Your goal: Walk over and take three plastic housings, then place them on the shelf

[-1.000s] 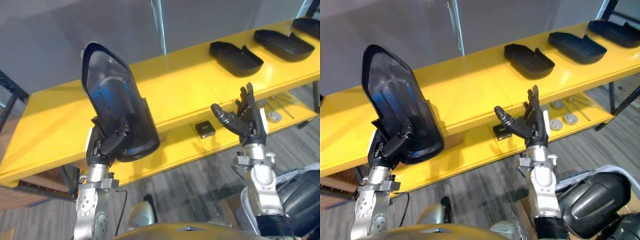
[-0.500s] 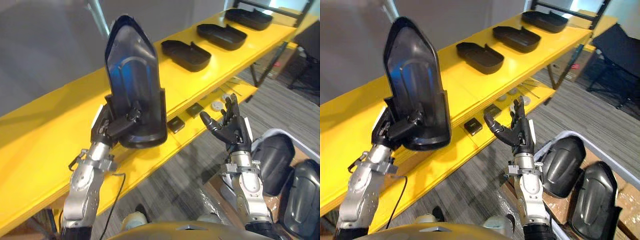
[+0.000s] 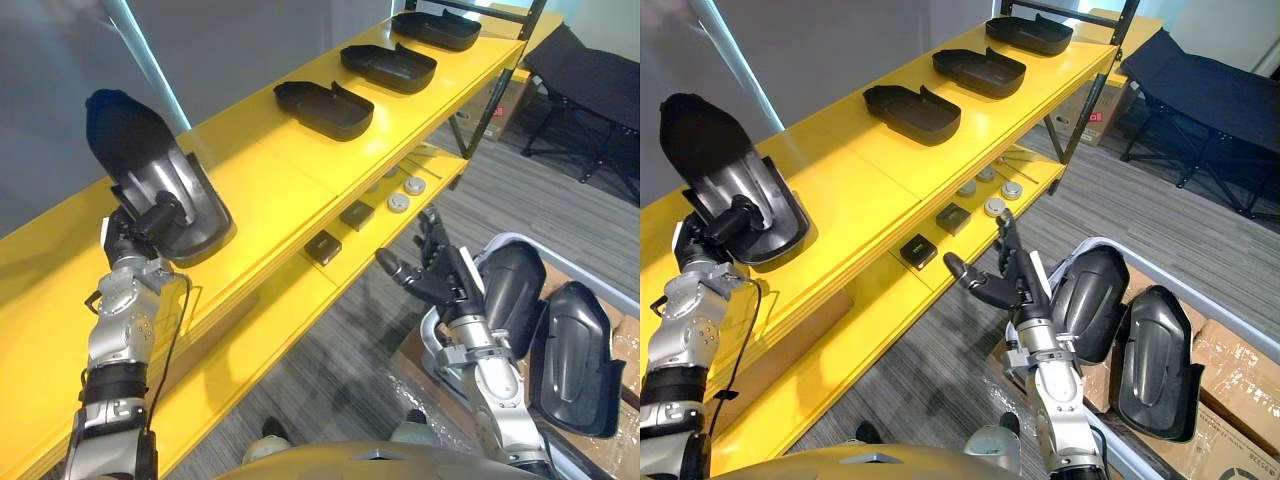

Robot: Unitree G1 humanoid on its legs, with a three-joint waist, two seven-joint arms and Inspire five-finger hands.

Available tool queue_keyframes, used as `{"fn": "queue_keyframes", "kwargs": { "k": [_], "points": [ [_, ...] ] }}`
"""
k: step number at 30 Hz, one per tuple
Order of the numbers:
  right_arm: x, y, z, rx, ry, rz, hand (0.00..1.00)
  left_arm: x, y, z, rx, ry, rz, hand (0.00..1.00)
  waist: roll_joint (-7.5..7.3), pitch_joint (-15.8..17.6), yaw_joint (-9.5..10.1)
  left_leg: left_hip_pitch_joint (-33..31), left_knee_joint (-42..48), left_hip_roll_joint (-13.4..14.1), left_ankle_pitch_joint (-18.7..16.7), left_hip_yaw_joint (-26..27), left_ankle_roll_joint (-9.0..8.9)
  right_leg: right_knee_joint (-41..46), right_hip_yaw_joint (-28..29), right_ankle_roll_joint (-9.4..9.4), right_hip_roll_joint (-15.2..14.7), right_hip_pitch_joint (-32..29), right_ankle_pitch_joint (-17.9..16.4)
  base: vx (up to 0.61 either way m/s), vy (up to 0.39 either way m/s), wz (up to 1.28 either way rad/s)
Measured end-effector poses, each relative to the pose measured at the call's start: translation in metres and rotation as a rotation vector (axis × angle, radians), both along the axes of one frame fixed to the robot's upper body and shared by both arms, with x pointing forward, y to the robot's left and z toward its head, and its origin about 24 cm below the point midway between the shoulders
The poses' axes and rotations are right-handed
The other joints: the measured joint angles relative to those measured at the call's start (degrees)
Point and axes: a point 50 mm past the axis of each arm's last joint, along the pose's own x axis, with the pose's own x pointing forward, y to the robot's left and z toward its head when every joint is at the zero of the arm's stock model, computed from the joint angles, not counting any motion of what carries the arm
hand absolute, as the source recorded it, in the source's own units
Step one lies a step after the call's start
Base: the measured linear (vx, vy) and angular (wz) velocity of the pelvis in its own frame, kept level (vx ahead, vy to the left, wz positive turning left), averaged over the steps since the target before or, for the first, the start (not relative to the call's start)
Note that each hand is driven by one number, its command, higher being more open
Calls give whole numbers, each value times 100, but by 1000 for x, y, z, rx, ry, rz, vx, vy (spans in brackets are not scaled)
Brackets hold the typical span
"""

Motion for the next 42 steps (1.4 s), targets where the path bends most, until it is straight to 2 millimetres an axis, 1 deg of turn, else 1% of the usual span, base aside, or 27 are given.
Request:
{"fn": "queue_keyframes", "kwargs": {
  "k": [3,5,6,8,9,10,11,14,19,20,26,31,36,42],
  "points": [
    [-4,11,-5,10,26,50,100,12,-1,8,-5,5,-14,0,-21,-8,-40,19,0,0,0,22,0,0,23,-1,1,3,2,-1,7,-4],
    [-6,16,-7,14,45,73,100,18,-3,10,-4,26,-30,0,-33,-5,-115,35,-1,1,-1,45,0,0,47,-6,4,3,11,-8,7,-5],
    [-6,17,-8,15,49,77,100,19,-3,10,-11,33,-33,0,-35,-5,-127,40,-1,1,-1,51,0,0,54,-9,6,3,14,-10,7,-9],
    [-8,18,-10,15,65,79,100,24,-6,3,-63,74,-53,0,-53,-7,-153,65,-1,18,-8,117,-8,-22,132,-8,24,-17,24,-17,6,-13],
    [-9,18,-11,15,71,77,100,25,-7,0,-80,90,-61,0,-60,-5,-155,67,-1,32,-7,130,-10,-28,138,-18,38,-23,31,-25,-6,-14],
    [-9,19,-12,15,83,76,100,26,-7,-6,-92,126,-68,0,-87,-5,-159,71,-1,71,4,163,-27,-53,161,-44,85,-32,50,-24,-22,-14],
    [-9,20,-13,16,89,76,100,26,-6,-6,-85,132,-70,0,-131,-16,-153,73,-1,104,15,187,-44,-116,188,-36,127,-31,74,-21,-28,-14],
    [-9,20,-14,16,95,72,100,29,-1,0,-95,140,-82,0,-183,-42,-139,66,-1,166,39,204,-75,-183,195,-67,194,-20,112,-9,-21,-5],
    [-10,26,-14,24,103,78,100,31,-2,1,-93,146,-77,0,-225,-44,-136,63,-1,171,55,195,-69,-211,189,-61,201,1,131,0,0,0],
    [-10,28,-13,27,103,82,100,32,-2,1,-95,149,-67,100,-240,-38,-137,66,-1,171,60,189,-66,-212,185,-61,201,8,135,0,0,0],
    [-11,36,-14,-2,108,109,100,36,-2,-1,-98,171,-42,100,-348,-30,-140,135,-6,171,64,205,-65,-305,187,-53,205,105,164,-6,1,-1],
    [-11,35,-13,-4,110,99,100,40,-2,2,-87,181,-27,100,-369,-31,-138,121,-10,171,70,203,-58,-312,188,-81,206,90,180,0,0,0],
    [-9,37,-7,6,86,97,100,44,-2,6,-40,233,-26,100,-379,-33,-141,123,-12,173,85,190,-51,-310,184,-88,209,98,189,0,0,0],
    [-13,50,-8,20,96,139,100,48,3,10,-6,263,18,100,-421,-35,-163,131,-18,175,96,173,-47,-306,179,-88,210,117,189,0,0,0]
  ]
}}
